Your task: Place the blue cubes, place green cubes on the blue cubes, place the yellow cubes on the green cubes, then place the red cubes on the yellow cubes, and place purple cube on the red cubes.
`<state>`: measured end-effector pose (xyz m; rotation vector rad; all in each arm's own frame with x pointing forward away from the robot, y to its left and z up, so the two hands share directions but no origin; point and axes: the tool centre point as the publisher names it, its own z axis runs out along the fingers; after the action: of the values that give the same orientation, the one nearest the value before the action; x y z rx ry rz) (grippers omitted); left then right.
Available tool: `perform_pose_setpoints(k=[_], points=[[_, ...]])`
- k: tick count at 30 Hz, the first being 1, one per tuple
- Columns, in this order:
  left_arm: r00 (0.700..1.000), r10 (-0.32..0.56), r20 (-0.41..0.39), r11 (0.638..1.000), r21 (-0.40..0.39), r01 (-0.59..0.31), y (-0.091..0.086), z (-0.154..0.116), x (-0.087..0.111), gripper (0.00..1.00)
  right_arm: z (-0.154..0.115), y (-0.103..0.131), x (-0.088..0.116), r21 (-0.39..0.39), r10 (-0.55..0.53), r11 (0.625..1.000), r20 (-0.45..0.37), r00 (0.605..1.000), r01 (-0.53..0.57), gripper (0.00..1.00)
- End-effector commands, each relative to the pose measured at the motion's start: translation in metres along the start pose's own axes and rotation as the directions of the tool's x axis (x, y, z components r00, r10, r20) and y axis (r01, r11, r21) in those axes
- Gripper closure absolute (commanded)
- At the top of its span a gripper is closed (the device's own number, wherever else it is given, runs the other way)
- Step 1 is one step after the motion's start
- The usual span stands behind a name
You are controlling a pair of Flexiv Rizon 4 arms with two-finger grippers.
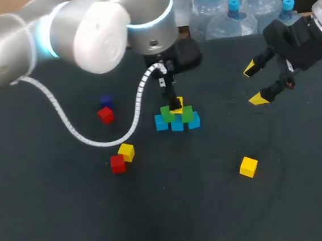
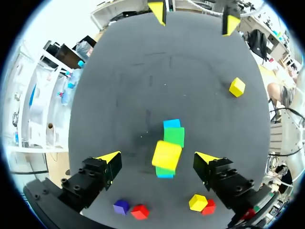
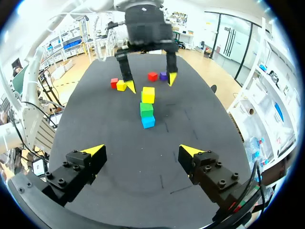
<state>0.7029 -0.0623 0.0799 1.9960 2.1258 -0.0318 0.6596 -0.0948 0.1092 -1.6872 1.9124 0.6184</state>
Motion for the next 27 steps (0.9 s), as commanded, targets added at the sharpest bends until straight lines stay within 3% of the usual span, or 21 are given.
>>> perform_pose_setpoints(k=[1,7,12,27], points=[[0.994,0.002,0.113,0.993,-0.114,0.011,-0.024,-0.026,0.03,0.0,0.0,0.0,0.0,0.0,-0.001,1.0,0.002,1.0,0.001,0.0],[0.984,0.027,0.178,0.98,-0.201,0.01,-0.036,-0.045,0.048,0.0,0.0,0.0,0.0,0.0,-0.001,1.0,0.002,1.0,0.001,0.0],[0.969,0.008,0.245,0.978,-0.206,0.044,-0.043,-0.043,0.065,0.0,0.0,0.0,0.0,0.0,-0.001,1.0,0.002,1.0,0.001,0.0],[0.937,0.035,0.347,0.969,-0.241,0.053,-0.054,-0.038,0.091,0.0,0.0,0.0,0.0,0.0,-0.001,1.0,0.002,1.0,0.001,0.0]])
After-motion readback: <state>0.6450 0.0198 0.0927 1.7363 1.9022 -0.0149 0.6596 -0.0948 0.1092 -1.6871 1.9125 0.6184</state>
